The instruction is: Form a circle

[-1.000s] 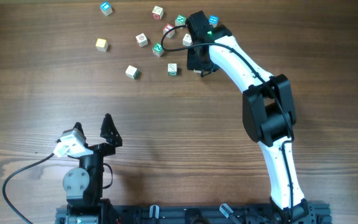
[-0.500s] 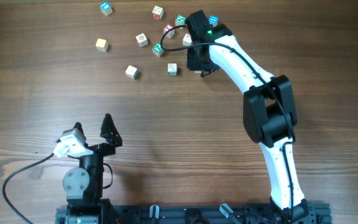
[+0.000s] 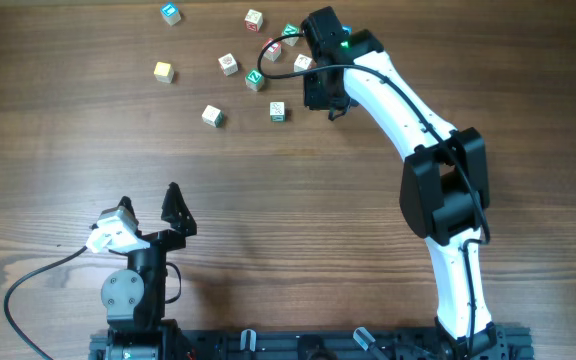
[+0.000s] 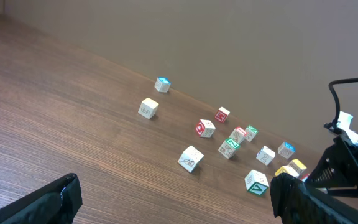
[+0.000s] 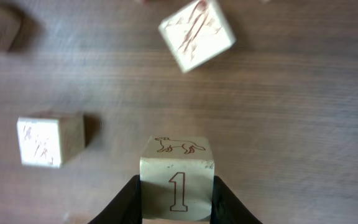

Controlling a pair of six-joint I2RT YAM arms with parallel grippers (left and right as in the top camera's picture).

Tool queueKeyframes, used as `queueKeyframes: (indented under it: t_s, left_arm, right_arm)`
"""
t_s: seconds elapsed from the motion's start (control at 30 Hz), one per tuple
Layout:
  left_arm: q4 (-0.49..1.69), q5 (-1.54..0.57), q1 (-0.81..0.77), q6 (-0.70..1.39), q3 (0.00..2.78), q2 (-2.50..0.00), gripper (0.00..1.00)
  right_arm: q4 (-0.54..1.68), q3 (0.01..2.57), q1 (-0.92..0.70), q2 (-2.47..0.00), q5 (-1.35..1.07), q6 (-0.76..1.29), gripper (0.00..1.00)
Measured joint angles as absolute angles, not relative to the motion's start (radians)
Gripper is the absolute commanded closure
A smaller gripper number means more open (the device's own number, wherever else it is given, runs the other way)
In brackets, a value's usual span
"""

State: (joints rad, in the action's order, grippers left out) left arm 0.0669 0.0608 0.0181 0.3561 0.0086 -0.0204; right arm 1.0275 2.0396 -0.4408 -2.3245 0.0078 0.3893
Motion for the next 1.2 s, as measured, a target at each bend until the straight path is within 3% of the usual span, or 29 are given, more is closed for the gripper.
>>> queueKeyframes:
  t_s: [0.13, 0.33, 0.6, 1.0, 1.03, 1.07, 1.2]
  left_arm:
    - [0.067, 0.061, 0.018, 0.356, 0.009, -0.020, 0.00]
    - [0.067, 0.061, 0.018, 0.356, 0.009, -0.020, 0.00]
    - [0.067, 0.061, 0.018, 0.356, 0.009, -0.020, 0.00]
    - [0.067, 0.061, 0.018, 0.356, 0.009, -0.020, 0.00]
    - [0.067, 0.061, 0.018, 0.356, 0.009, -0.020, 0.00]
    - [0.067, 0.061, 0.018, 0.356, 0.009, -0.020, 0.00]
    - [0.067, 0.061, 0.018, 0.356, 0.009, -0.020, 0.00]
  right_arm:
    - [1.130, 2.042, -0.460, -2.324, -0.175, 0.295, 0.71]
    - [1.201, 2.043, -0.608, -2.324, -0.239, 0.210, 0.76]
    - [1.155, 2.041, -0.827, -2.324, -0.061, 0.199, 0.76]
    - [0.962, 1.903, -0.826, -2.324, 0.091, 0.125, 0.76]
    - [0.945, 1.887, -0.826, -2.322, 0.091, 0.117, 0.69]
    - [0.920, 1.869, -0.825, -2.315, 0.092, 0.106, 0.55]
    - [0.911, 1.853, -0.823, -2.313, 0.096, 0.099, 0.53]
